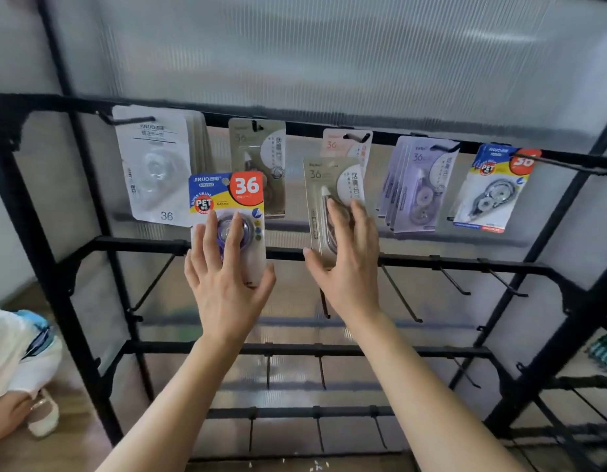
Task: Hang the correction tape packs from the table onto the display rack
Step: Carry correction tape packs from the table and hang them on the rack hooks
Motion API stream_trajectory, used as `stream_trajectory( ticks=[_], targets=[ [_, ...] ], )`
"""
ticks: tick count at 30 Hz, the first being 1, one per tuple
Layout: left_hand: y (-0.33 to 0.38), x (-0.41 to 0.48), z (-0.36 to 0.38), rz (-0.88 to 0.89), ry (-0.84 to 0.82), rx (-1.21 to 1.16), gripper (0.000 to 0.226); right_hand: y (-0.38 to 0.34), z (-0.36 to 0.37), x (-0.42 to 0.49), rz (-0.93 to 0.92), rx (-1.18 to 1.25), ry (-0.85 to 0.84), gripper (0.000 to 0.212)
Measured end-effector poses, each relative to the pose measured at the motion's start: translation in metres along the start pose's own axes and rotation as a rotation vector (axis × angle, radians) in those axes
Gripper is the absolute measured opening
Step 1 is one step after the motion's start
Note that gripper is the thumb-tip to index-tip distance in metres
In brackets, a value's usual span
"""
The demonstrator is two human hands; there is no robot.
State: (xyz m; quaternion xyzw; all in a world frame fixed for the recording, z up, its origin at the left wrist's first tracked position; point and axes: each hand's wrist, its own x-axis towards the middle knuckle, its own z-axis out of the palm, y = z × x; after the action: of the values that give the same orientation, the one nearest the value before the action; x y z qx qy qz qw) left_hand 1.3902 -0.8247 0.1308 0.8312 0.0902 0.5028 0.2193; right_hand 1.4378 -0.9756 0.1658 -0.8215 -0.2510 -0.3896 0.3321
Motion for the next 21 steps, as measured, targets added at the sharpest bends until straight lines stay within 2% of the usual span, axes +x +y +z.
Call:
stream_trajectory(
  ticks=[8, 14, 21],
  targets=[
    [-0.034, 0.014, -0.002, 0.032, 0.003, -0.023, 0.073, -0.026, 0.028, 0.011, -0.05, 0.004, 0.031, 0.065],
    [-0.067, 0.034, -0.014, 0.12, -0.031, -0.061, 0.072, -0.06, 0.05, 0.021, -0.058, 0.003, 0.128, 0.064],
    [-0.096, 0.043, -0.028, 0.198, -0.053, -0.125, 0.069, -0.088, 0.068, 0.034, -0.043, -0.113, 0.133, 0.064]
  ],
)
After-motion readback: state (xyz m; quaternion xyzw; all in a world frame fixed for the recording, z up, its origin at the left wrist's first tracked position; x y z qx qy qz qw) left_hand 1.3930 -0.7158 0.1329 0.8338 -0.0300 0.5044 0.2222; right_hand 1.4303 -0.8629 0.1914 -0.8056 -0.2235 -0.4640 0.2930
